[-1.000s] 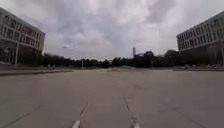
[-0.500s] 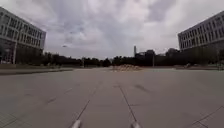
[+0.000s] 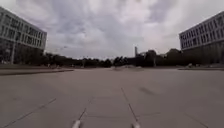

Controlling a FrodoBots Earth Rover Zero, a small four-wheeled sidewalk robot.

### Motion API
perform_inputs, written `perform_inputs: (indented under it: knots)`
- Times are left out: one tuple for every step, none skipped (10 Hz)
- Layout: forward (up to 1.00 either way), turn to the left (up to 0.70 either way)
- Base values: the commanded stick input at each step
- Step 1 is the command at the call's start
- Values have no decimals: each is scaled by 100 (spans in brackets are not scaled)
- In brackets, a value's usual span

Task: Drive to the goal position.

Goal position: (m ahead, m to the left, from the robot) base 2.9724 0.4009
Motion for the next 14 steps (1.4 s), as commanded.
perform_inputs:
  knots:
    - [85, 0]
    - [85, 0]
    - [85, 0]
    - [85, 0]
    - [85, 0]
    - [85, 0]
    - [85, 0]
    - [85, 0]
    - [85, 0]
    - [85, 0]
    - [85, 0]
    - [85, 0]
    - [85, 0]
    - [85, 0]
